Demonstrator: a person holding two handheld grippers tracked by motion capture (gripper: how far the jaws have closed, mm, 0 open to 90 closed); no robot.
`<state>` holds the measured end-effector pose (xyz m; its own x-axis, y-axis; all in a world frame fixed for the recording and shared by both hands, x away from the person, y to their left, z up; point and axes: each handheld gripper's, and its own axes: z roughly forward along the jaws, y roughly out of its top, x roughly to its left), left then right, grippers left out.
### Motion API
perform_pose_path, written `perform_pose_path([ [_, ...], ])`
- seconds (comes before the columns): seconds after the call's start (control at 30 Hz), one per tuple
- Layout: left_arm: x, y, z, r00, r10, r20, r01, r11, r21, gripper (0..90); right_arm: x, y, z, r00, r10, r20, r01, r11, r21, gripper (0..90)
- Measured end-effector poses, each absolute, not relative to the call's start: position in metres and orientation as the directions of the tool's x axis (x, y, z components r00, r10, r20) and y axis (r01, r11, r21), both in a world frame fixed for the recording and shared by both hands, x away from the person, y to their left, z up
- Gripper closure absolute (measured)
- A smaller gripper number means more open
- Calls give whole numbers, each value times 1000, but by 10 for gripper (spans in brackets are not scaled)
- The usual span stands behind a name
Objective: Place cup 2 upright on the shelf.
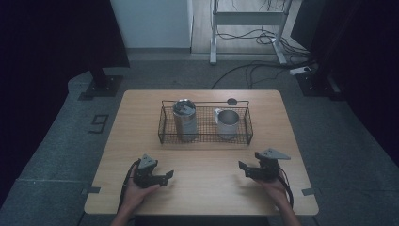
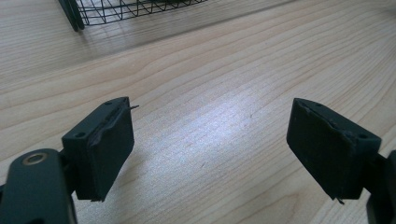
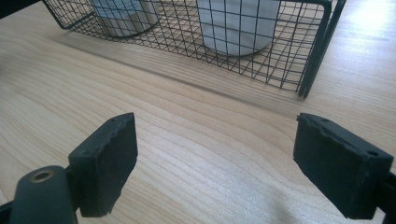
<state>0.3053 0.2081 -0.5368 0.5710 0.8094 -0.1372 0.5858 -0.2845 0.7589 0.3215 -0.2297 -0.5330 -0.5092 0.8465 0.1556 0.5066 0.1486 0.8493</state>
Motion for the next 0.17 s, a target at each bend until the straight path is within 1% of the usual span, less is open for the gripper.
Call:
perform_pose_path([
  [0.17,306,209,-538,565,814,-134,588,-283,758,154,322,-229,-535,-506,853,127,515,181,838,134],
])
